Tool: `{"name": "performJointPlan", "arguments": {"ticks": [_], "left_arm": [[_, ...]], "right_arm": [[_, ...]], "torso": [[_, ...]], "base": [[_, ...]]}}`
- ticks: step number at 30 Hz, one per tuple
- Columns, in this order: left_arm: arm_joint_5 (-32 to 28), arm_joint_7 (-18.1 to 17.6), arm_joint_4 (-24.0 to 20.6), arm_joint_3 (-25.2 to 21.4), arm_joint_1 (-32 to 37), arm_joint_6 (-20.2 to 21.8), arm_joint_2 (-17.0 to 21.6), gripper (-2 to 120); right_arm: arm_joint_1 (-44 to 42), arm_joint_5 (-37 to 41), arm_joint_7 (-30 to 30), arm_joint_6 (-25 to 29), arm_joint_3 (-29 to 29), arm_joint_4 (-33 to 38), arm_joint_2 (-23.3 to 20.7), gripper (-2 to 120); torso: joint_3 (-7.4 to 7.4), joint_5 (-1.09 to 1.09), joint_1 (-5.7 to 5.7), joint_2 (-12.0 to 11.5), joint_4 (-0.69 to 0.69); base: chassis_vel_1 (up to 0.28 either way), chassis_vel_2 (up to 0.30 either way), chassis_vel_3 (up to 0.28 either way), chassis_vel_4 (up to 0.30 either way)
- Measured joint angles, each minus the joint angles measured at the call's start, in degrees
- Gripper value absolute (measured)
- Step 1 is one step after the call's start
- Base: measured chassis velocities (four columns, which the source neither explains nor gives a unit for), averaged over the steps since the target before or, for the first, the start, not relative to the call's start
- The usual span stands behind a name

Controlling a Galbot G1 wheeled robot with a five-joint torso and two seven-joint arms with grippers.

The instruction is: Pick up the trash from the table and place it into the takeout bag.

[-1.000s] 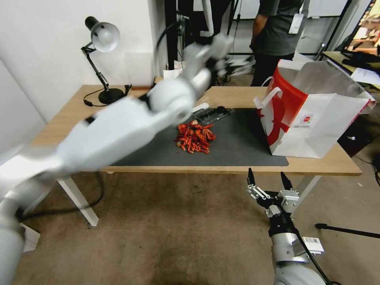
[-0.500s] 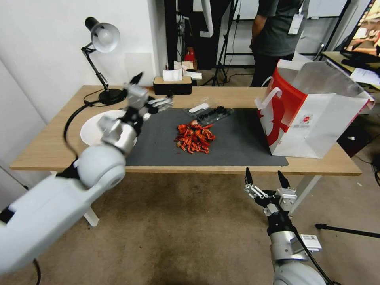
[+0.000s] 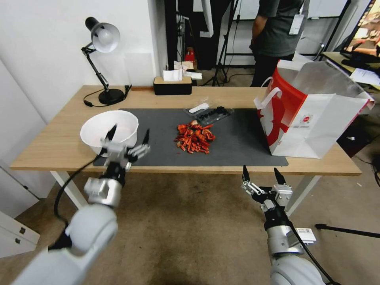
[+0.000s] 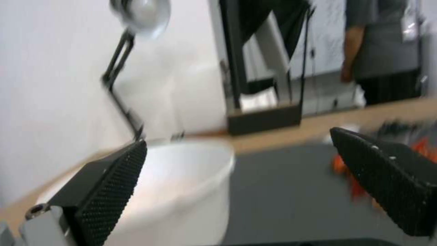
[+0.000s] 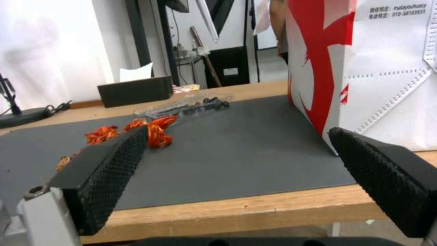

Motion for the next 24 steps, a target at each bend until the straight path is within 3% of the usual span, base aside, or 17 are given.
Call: {"name": "performJointPlan", "arguments": {"ticks": [4, 15, 24], "left_arm": [[0.8, -0.7, 1.3, -1.8, 4.1, -1.9, -1.4, 100], [0.8, -1.9, 4.5, -4.4, 7.5, -5.2, -2.5, 100], [-1.6, 0.7, 6.6, -5.6, 9.2, -8.5, -2.3, 100]], "right_arm": [[-0.1, 0.2, -0.8, 0.3, 0.0, -0.1, -0.3, 100], [-0.4, 0.2, -3.2, 1.5, 0.3, -0.7, -0.7, 100], [-1.0, -0.4, -4.1, -0.1, 0.4, -1.3, -0.8, 100]], "torso": [[0.00, -0.01, -0.01, 0.0, -0.02], [0.00, -0.01, -0.01, 0.0, -0.02], [0.01, 0.00, 0.01, 0.0, -0.02]], "base": [[0.000, 0.000, 0.000, 0.000], [0.000, 0.000, 0.000, 0.000], [0.000, 0.000, 0.000, 0.000]]}}
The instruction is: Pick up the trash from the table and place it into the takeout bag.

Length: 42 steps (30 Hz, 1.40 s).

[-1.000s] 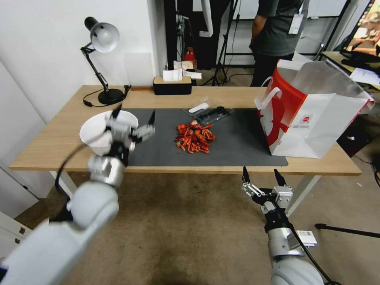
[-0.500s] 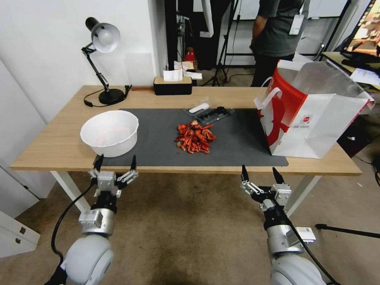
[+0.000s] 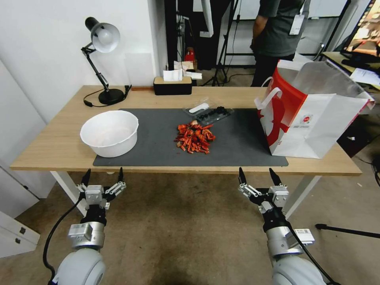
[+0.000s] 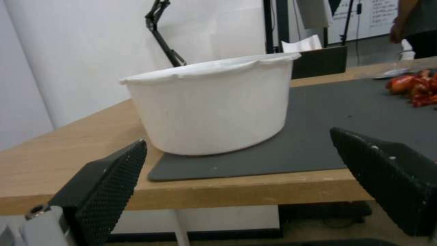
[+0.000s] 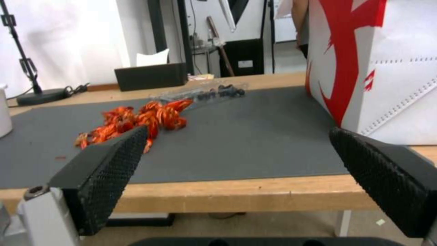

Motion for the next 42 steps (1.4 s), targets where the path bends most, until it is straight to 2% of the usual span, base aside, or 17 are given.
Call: {"name": "performJointPlan", "arguments": {"ticks": [42], "left_arm": [[-0.4, 0.6, -0.1, 0.8, -0.3, 0.0, 0.2, 100]], "right_arm": [[-0.1, -0.2, -0.5, -0.2, 0.1, 0.0, 0.1, 100]], "torso": [[0.00, 0.00, 0.00, 0.0, 0.00]], "base": [[0.000, 0.000, 0.000, 0.000]]}}
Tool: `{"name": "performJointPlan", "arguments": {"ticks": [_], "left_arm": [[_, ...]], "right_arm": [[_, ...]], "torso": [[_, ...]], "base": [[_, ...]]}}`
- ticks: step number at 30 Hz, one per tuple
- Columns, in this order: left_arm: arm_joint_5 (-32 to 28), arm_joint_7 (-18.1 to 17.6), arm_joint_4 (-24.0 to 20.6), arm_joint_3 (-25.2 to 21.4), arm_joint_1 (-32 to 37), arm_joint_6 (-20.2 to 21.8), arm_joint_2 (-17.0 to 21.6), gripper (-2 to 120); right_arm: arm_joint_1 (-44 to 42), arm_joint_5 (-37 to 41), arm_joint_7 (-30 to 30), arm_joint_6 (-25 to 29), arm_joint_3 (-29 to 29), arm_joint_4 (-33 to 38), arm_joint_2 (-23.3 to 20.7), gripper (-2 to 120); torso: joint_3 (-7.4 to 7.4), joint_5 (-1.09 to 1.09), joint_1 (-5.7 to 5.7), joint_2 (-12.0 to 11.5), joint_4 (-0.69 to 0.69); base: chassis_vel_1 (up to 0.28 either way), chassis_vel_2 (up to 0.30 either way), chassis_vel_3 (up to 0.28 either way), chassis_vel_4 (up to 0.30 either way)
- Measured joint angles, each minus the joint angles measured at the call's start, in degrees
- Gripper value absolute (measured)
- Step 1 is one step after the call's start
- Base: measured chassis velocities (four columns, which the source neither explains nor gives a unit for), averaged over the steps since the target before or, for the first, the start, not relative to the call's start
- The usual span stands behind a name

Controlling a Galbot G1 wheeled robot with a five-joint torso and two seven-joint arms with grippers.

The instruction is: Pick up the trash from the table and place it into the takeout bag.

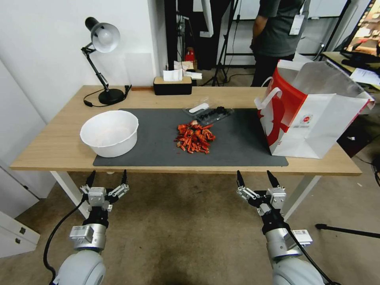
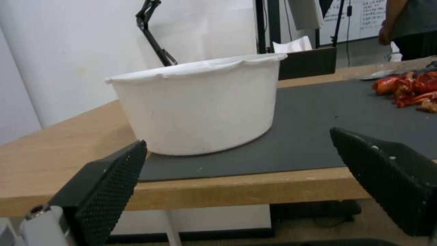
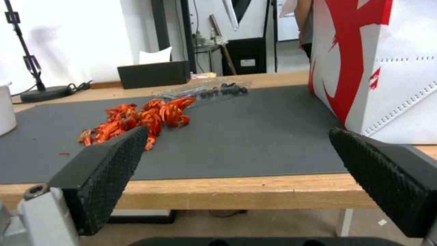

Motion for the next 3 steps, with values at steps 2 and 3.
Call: {"name": "performJointPlan", "arguments": {"ticks": [2, 3], "left_arm": [[0.0, 0.0, 0.0, 0.0, 0.0, 0.0, 0.0, 100], [0.0, 0.0, 0.0, 0.0, 0.0, 0.0, 0.0, 100]], "right_arm": [[0.0, 0.0, 0.0, 0.0, 0.0, 0.0, 0.0, 100], [0.0, 0.0, 0.0, 0.0, 0.0, 0.0, 0.0, 100]], "torso": [[0.00, 0.00, 0.00, 0.0, 0.00], [0.00, 0.00, 0.00, 0.0, 0.00]], "base": [[0.000, 0.000, 0.000, 0.000], [0.000, 0.000, 0.000, 0.000]]}}
